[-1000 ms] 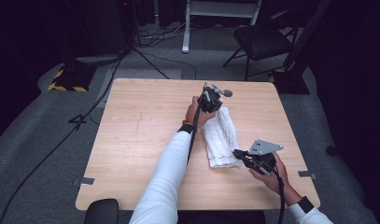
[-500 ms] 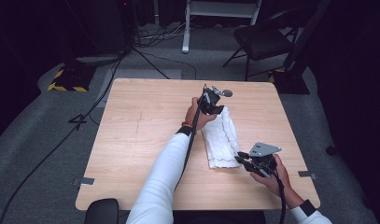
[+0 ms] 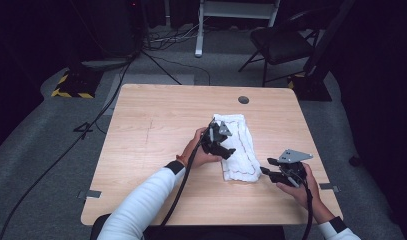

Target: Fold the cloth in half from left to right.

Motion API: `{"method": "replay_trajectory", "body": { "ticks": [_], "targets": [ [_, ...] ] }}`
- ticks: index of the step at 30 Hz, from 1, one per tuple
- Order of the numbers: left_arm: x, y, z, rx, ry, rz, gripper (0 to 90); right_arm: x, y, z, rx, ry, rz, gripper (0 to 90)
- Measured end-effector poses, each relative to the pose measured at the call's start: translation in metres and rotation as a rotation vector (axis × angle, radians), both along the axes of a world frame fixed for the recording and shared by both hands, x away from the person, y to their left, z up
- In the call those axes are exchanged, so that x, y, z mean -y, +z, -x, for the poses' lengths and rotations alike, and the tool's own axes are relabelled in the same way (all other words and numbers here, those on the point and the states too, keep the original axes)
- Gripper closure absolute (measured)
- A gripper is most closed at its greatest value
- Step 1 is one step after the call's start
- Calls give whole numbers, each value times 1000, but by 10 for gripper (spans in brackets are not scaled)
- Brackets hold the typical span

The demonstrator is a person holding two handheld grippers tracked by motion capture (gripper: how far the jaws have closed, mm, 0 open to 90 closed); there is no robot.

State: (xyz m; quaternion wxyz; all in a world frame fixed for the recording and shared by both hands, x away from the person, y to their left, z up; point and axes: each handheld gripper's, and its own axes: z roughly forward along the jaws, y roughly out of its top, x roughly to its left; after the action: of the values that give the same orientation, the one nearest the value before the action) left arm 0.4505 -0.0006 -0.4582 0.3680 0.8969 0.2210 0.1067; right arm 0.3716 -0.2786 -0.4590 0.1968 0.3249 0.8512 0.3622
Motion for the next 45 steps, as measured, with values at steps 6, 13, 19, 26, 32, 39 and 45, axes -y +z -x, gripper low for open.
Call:
{"method": "replay_trajectory", "body": {
  "ticks": [6,13,19,26,32,39,45],
  "targets": [
    [-1,-18,19,-47,-45,-58,278,-6,-10,-19,-25,22,47,495],
    [3,-28,19,-52,-46,-89,273,-15,-25,-40,-84,68,70,438],
    [-2,-31,22,-54,-48,-93,279,-16,-26,-40,-95,71,76,438],
    [-10,-30,30,-57,-60,-103,295,-23,-27,-31,-102,104,70,459],
    [-22,-30,41,-61,-57,-109,294,-33,-27,-21,-111,147,70,462],
    [-34,-29,61,-40,-49,-118,312,-46,-27,-7,-130,190,64,464],
    [-40,-29,68,-56,-46,-108,318,-48,-27,2,-141,210,60,428]
  ]
}}
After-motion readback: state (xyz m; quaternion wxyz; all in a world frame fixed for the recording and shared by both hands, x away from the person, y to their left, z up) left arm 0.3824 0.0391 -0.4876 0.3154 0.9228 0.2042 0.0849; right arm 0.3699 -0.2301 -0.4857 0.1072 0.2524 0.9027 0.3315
